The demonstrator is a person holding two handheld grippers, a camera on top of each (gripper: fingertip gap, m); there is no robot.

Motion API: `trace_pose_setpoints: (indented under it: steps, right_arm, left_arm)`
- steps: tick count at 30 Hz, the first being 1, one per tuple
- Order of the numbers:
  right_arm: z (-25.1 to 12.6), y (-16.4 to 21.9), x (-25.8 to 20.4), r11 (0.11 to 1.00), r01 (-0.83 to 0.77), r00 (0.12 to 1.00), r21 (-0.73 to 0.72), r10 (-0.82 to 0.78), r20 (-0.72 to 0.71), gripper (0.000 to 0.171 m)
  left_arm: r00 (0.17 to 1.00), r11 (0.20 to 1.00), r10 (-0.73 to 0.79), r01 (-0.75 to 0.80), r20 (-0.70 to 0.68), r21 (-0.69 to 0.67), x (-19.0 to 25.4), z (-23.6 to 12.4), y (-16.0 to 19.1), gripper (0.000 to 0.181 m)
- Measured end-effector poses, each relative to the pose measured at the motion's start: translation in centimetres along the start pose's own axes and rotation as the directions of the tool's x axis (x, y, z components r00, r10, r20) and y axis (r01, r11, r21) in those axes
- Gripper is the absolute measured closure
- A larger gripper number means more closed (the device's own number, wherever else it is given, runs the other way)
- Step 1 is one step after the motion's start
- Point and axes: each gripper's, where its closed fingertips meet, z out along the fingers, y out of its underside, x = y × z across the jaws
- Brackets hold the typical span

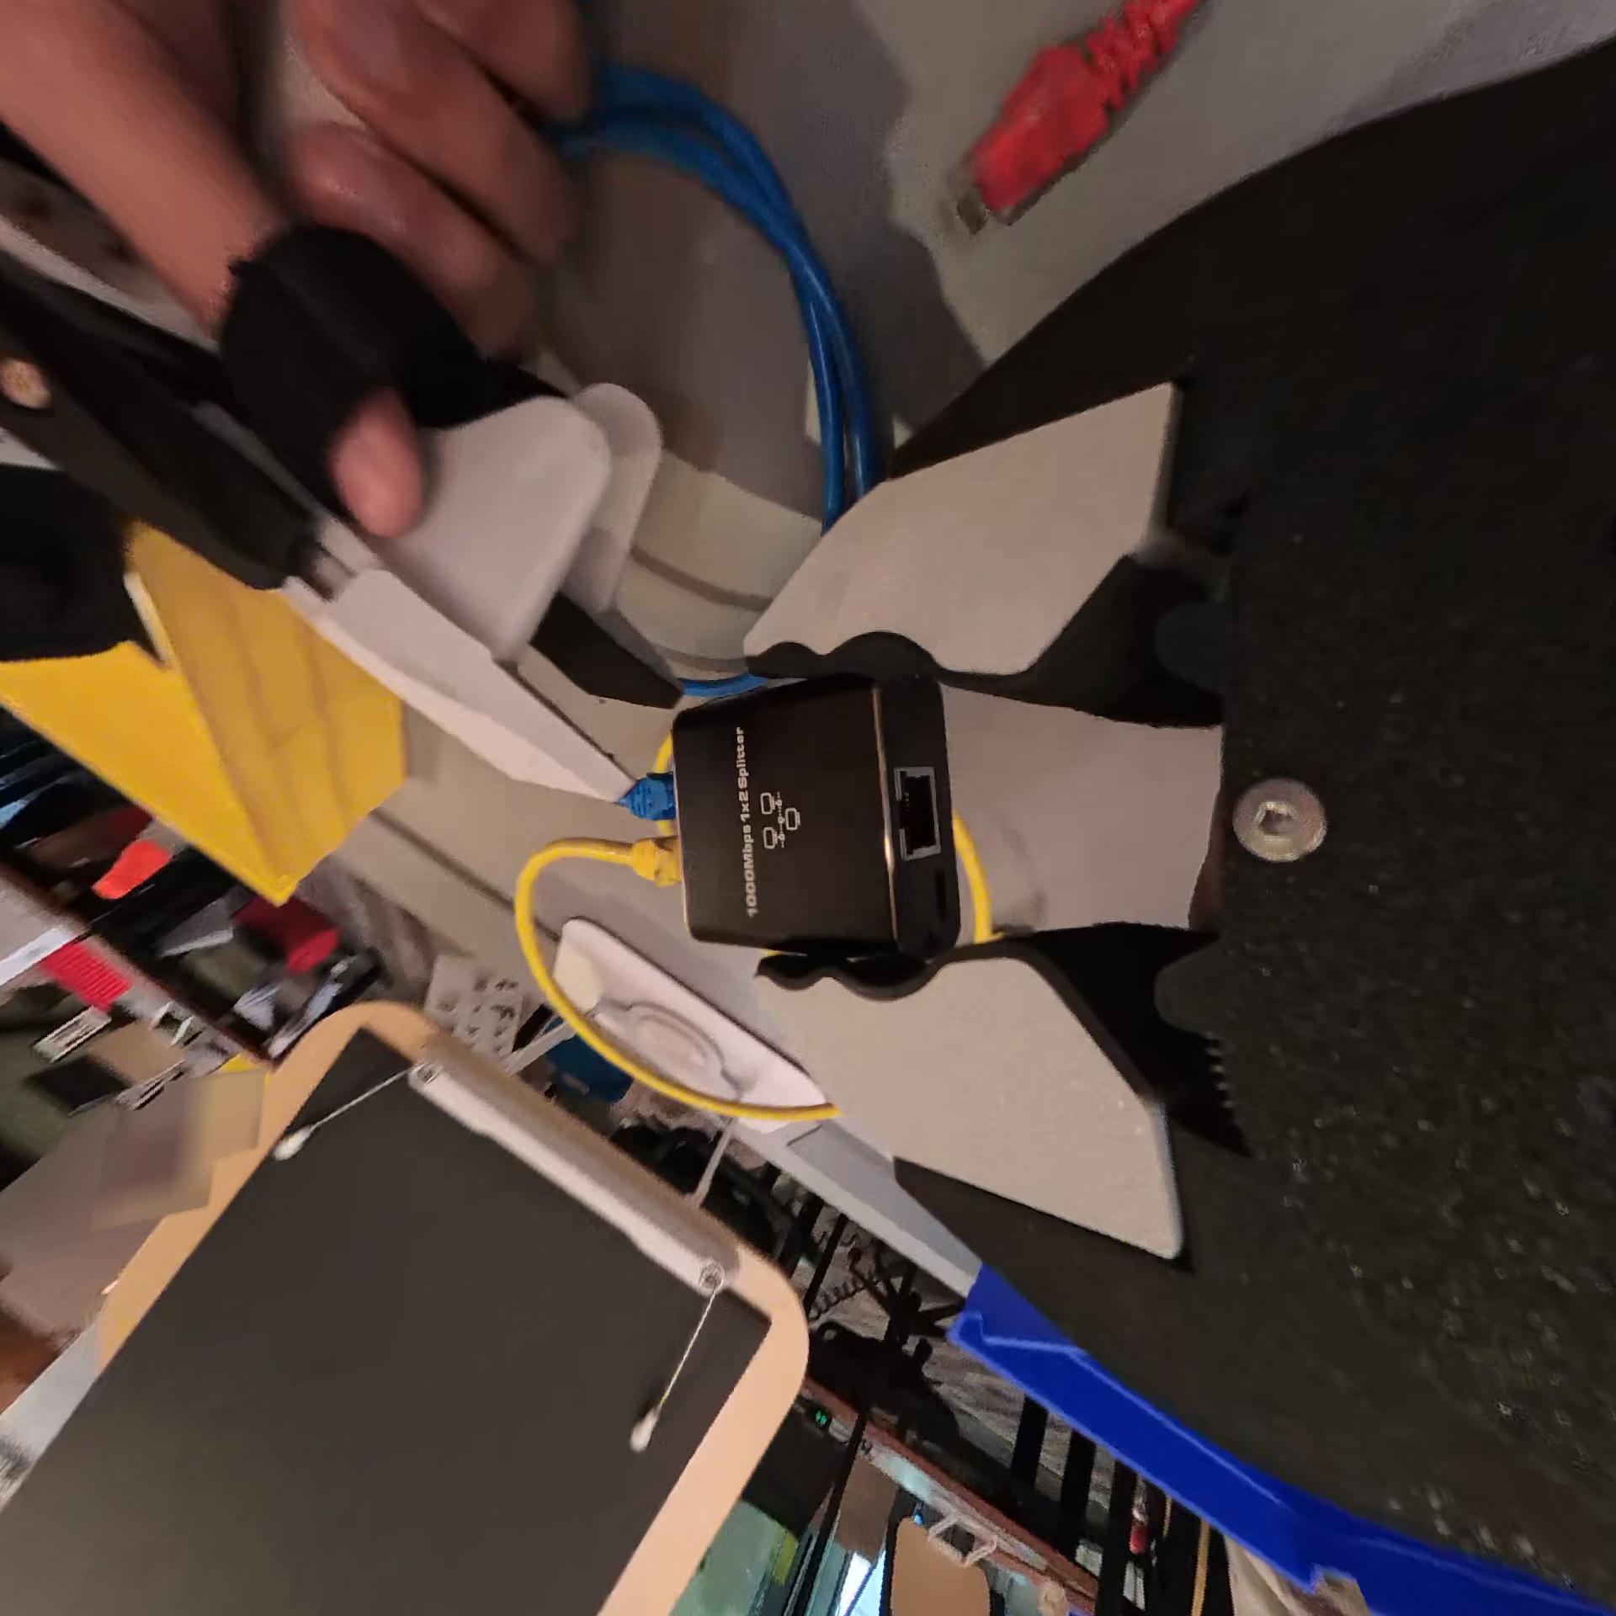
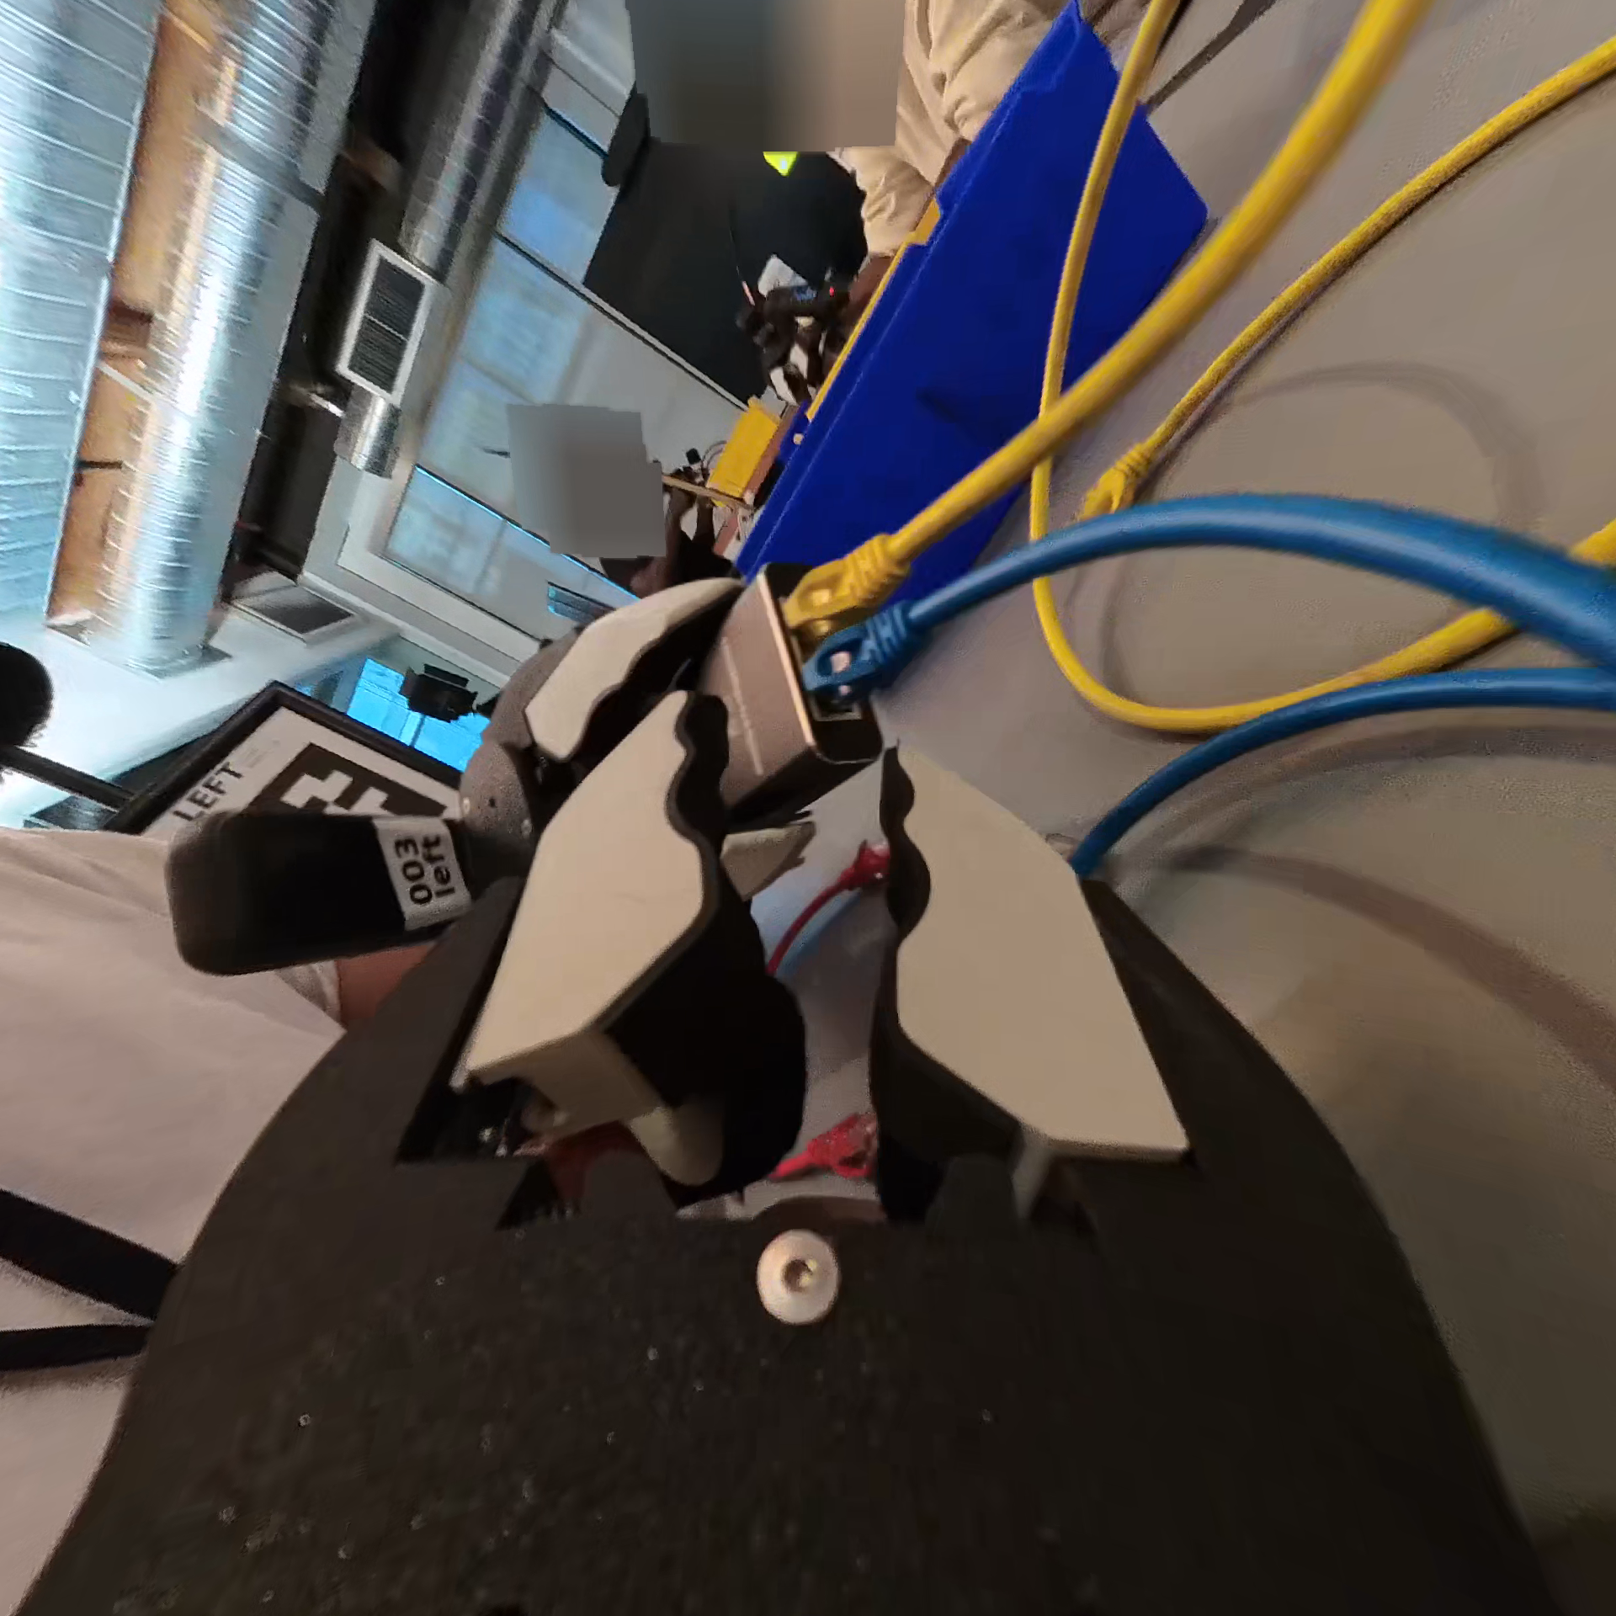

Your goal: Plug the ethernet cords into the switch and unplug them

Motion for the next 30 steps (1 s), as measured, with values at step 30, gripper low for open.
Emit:
trace_pose_setpoints:
  steps: [30]
  right_arm:
    - [-4.4,-5.1,4.3,0.767,0.615,0.482,-0.181,-0.548,-0.684,0.132]
  left_arm:
    - [0.626,0.686,-0.710,0.718,-0.322,-0.117,-0.2,-0.8,3.2,0.123]
